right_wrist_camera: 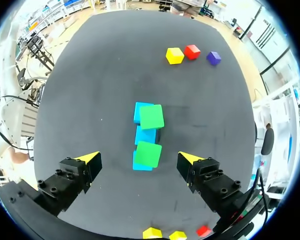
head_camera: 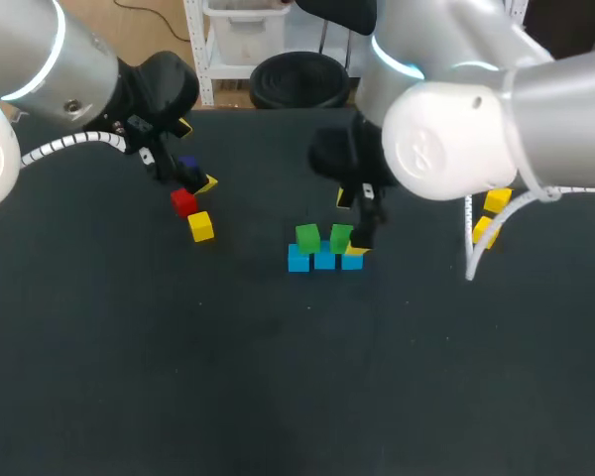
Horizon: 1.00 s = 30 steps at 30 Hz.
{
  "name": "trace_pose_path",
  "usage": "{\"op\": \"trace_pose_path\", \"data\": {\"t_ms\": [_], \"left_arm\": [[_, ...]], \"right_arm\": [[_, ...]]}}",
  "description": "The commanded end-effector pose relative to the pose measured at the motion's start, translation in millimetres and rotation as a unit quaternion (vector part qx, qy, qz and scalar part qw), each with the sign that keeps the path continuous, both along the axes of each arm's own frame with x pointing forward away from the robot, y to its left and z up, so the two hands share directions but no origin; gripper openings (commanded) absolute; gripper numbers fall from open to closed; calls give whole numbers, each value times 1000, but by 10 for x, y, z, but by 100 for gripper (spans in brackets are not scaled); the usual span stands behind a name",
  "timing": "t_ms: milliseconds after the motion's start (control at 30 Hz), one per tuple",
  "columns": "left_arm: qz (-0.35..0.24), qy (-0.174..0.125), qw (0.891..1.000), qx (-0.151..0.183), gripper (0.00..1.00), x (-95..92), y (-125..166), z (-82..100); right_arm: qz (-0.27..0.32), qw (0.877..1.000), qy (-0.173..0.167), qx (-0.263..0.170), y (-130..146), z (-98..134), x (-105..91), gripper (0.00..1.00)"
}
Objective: Place the blue cubes, place green cubes on the blue cubes, place the yellow cubes on the green cubes, then place the red cubes on the yellow cubes, and place purple cube on the red cubes.
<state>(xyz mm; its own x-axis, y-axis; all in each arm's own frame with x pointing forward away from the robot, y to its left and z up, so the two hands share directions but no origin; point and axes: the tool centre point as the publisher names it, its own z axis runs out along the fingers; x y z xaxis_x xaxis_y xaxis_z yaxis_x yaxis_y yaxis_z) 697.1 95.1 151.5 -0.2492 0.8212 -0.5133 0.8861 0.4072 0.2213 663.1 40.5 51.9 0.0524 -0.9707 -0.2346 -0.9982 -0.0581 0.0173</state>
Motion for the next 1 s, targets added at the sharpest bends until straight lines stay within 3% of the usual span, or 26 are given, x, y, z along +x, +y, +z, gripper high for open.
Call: {"op": "trace_pose_path", "data": {"t_ms": [33, 800, 833, 900, 1000], "left_arm": [[-2, 1, 1000, -1, 100, 17, 8, -6], [-2, 1, 1000, -1, 100, 17, 8, -6], [-2, 1, 1000, -1, 100, 17, 8, -6], [-2, 1, 1000, -1, 100, 17, 8, -6], [-2, 1, 1000, -1, 100, 17, 8, -6]], "right_arm": [[1, 1000, 2, 0, 12, -6, 2, 100], [5, 1000, 17, -8, 83, -185, 32, 100], [5, 1000, 17, -9, 84, -185, 32, 97], [6, 1000, 17, -9, 85, -186, 33, 78], [6, 1000, 17, -10, 86, -186, 33, 70]]}}
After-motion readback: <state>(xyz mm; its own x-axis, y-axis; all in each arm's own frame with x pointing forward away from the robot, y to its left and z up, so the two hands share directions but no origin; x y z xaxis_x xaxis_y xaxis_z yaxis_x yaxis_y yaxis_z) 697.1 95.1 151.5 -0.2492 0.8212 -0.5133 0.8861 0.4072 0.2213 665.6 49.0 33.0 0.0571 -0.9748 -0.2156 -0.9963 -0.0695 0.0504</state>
